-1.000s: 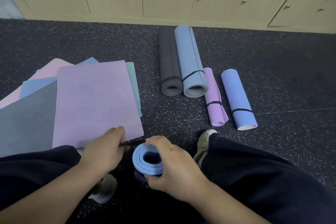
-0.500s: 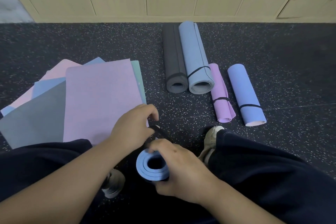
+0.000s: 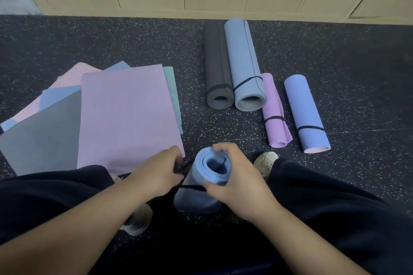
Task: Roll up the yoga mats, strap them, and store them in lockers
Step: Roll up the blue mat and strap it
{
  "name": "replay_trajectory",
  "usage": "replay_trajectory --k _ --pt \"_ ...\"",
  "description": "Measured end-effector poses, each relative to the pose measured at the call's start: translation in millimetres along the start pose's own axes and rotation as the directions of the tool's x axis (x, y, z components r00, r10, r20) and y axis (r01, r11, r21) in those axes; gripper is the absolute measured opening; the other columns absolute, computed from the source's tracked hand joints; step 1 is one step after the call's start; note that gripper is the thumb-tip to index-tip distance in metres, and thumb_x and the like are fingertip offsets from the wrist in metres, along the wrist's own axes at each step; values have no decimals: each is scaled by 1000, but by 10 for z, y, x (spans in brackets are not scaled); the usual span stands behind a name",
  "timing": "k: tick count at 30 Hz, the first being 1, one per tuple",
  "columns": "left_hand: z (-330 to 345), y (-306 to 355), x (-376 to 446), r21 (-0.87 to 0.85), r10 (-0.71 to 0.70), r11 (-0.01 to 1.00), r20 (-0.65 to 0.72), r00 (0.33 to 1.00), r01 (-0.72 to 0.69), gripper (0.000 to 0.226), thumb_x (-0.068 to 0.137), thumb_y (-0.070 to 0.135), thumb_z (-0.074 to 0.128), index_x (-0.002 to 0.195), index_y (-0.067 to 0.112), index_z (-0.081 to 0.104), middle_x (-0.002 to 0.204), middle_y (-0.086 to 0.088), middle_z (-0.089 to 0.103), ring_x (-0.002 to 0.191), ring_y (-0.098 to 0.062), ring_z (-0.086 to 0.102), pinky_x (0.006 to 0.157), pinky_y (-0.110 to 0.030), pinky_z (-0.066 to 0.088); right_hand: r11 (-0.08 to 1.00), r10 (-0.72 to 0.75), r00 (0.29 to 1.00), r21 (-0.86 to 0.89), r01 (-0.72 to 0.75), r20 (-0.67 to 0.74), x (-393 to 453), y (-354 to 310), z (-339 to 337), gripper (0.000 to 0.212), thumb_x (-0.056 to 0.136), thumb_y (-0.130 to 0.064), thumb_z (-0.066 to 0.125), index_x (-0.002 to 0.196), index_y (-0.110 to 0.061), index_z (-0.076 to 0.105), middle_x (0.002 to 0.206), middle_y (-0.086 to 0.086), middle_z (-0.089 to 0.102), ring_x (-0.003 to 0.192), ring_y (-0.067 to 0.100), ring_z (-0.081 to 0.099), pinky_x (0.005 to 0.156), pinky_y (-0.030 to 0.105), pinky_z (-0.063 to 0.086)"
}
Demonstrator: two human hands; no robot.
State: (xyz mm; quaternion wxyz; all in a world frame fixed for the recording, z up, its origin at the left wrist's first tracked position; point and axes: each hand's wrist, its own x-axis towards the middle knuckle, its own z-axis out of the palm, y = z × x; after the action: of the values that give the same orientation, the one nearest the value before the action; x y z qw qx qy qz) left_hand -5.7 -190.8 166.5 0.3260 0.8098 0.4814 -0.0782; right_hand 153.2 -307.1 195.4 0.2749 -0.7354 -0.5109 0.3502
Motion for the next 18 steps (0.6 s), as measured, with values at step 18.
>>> replay_trajectory --k 18 --pt "-90 98 -237 -79 519 846 -105 848 -527 94 71 33 61 143 47 2 132 34 10 130 11 10 103 0 7 990 60 995 131 -48 -86 106 -46 178 91 61 -24 89 127 -36 27 121 -13 29 95 -32 36 78 -3 35"
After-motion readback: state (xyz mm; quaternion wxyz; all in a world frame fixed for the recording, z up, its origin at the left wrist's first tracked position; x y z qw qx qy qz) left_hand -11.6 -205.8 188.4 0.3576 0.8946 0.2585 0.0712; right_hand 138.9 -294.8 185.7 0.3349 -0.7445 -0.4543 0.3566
